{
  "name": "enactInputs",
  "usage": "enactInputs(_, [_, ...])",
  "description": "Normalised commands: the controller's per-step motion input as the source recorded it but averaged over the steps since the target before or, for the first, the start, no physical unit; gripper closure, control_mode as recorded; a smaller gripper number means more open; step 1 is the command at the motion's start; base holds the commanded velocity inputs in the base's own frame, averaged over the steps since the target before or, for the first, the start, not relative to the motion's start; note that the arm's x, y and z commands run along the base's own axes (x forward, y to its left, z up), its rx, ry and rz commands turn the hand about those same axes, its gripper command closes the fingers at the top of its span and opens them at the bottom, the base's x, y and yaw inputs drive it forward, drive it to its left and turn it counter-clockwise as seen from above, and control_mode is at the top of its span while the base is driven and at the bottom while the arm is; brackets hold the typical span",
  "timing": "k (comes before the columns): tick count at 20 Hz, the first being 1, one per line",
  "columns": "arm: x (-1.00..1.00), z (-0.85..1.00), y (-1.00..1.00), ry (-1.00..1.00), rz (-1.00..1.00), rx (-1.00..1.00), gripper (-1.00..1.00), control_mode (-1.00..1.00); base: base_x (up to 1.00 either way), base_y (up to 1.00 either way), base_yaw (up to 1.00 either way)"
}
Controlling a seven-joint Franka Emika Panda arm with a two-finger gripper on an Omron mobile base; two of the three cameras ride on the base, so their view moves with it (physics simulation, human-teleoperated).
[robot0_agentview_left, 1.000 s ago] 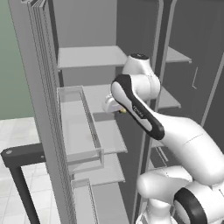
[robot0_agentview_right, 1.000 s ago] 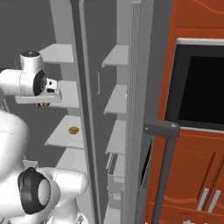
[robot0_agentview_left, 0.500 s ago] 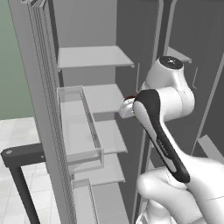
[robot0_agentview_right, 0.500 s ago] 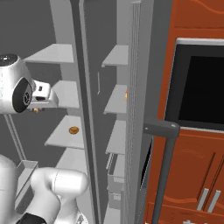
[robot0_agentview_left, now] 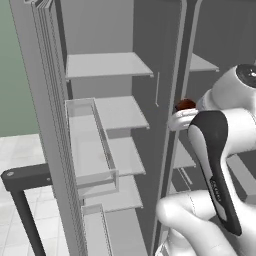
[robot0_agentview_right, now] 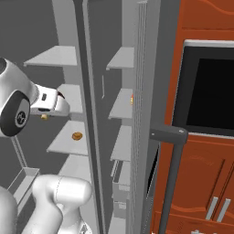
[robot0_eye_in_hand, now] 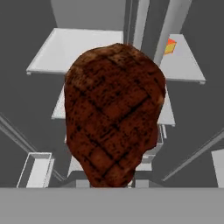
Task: There's a steak in the fridge that needs to be moved to the freezer for freezing. Pick up the steak from the fridge, place it on any shelf in the freezer, and close the fridge and freezer doors when done.
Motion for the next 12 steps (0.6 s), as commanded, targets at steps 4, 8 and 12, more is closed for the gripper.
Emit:
enactInputs(4, [-0.18, 0.56, -0.49, -0.04, -0.14, 0.0, 1.0, -1.0, 0.0, 0.0, 0.0])
enactInputs(8, [-0.03, 0.42, -0.28, -0.16, -0.11, 0.0, 1.0, -1.0, 0.0, 0.0, 0.0])
enactInputs(12, [0.08, 0.13, -0.28, -0.22, -0.01, 0.0, 1.0, -1.0, 0.0, 0.0, 0.0])
